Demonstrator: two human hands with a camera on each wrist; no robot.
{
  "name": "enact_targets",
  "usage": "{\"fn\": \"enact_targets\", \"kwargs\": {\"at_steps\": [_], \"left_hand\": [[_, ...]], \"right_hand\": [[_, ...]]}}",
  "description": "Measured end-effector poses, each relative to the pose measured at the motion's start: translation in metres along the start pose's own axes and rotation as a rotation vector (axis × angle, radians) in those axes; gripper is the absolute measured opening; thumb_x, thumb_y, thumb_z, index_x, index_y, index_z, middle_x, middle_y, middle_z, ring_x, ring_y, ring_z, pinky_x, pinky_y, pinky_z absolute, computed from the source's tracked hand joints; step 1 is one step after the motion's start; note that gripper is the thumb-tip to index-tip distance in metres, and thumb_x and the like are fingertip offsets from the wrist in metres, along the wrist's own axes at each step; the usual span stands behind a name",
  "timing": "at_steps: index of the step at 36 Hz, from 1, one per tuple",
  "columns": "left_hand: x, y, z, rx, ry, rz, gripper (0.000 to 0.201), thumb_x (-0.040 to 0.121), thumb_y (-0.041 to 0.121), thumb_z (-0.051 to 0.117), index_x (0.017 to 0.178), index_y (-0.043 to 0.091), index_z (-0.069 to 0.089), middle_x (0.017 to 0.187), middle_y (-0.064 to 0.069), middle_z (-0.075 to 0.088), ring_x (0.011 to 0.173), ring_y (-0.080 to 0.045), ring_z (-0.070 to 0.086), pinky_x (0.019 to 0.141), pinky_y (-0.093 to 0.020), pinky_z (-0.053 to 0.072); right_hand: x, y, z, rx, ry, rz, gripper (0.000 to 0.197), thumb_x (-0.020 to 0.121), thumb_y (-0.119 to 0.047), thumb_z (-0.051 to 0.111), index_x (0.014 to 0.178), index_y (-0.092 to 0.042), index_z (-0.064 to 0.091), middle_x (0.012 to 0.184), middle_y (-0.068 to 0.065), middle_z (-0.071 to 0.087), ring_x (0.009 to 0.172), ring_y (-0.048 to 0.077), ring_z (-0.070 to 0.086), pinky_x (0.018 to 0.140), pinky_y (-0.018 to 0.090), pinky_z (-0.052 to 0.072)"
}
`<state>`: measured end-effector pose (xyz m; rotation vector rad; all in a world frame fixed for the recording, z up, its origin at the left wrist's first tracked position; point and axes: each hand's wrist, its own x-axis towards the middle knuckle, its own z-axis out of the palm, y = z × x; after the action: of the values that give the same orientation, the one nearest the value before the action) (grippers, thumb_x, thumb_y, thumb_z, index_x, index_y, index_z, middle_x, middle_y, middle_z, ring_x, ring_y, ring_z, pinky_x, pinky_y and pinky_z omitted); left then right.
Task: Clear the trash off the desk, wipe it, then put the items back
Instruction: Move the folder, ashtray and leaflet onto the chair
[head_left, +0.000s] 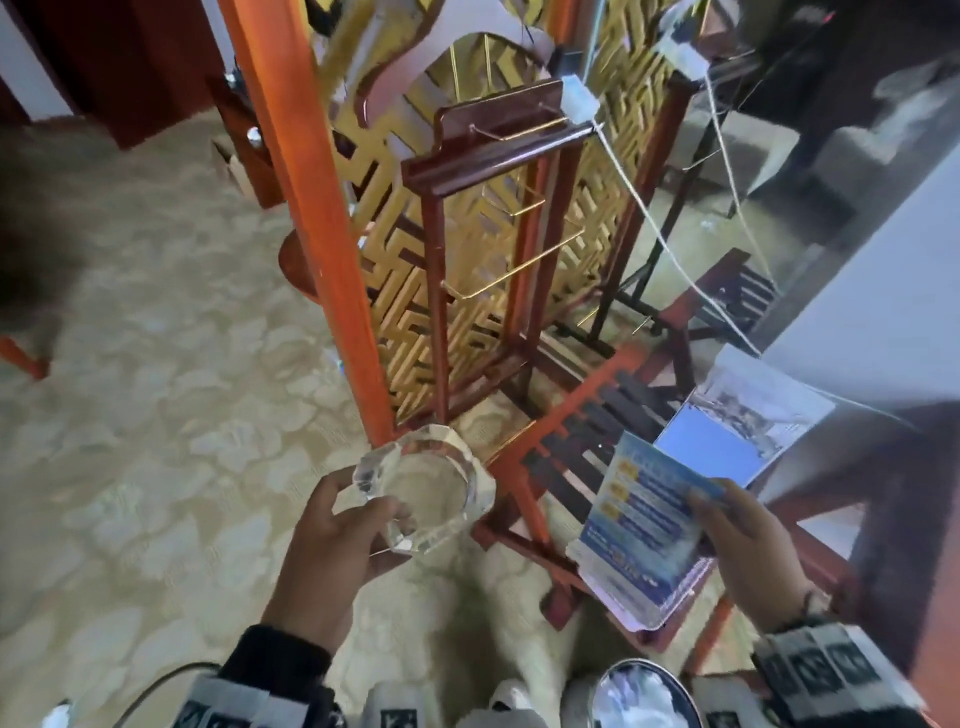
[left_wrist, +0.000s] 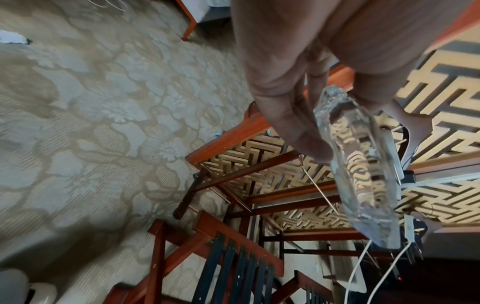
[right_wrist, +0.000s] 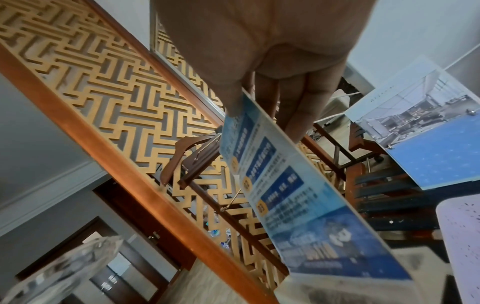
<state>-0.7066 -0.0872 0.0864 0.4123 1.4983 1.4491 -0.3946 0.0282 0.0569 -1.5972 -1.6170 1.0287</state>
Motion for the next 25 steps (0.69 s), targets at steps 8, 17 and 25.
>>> {"fn": "enact_targets", "kwargs": {"at_steps": [8, 17, 25], "left_hand": [[0.088, 0.010, 0.061, 0.059, -0.107, -0.069, 0.029, 0.089, 0.004, 0.059, 0.113, 0.020, 0.056, 0.092, -0.017, 0.071, 0.076, -0.023, 0.068, 0.054, -0.025, 0.055], [0.196, 0.013, 0.098, 0.223, -0.260, -0.149, 0.045, 0.085, 0.013, 0.065, 0.127, 0.013, 0.048, 0.088, -0.009, 0.073, 0.082, -0.021, 0.069, 0.069, -0.037, 0.054], [0.288, 0.008, 0.123, 0.334, -0.400, -0.256, 0.039, 0.088, 0.011, 0.064, 0.121, 0.026, 0.050, 0.084, -0.004, 0.075, 0.085, -0.025, 0.070, 0.071, -0.040, 0.054]], "right_hand": [[0.064, 0.005, -0.011, -0.062, 0.076, 0.056, 0.019, 0.089, -0.037, 0.053, 0.085, -0.023, 0.066, 0.077, -0.006, 0.069, 0.072, 0.022, 0.067, 0.073, 0.053, 0.055], [0.119, 0.009, -0.012, 0.004, 0.209, 0.150, 0.070, 0.050, -0.094, 0.047, 0.088, -0.037, 0.065, 0.079, -0.009, 0.069, 0.066, 0.009, 0.066, 0.059, 0.027, 0.056], [0.178, 0.009, 0.004, -0.221, 0.354, 0.258, 0.010, 0.091, -0.004, 0.057, 0.085, -0.010, 0.061, 0.065, -0.008, 0.064, 0.067, -0.011, 0.058, 0.059, 0.003, 0.039]]}}
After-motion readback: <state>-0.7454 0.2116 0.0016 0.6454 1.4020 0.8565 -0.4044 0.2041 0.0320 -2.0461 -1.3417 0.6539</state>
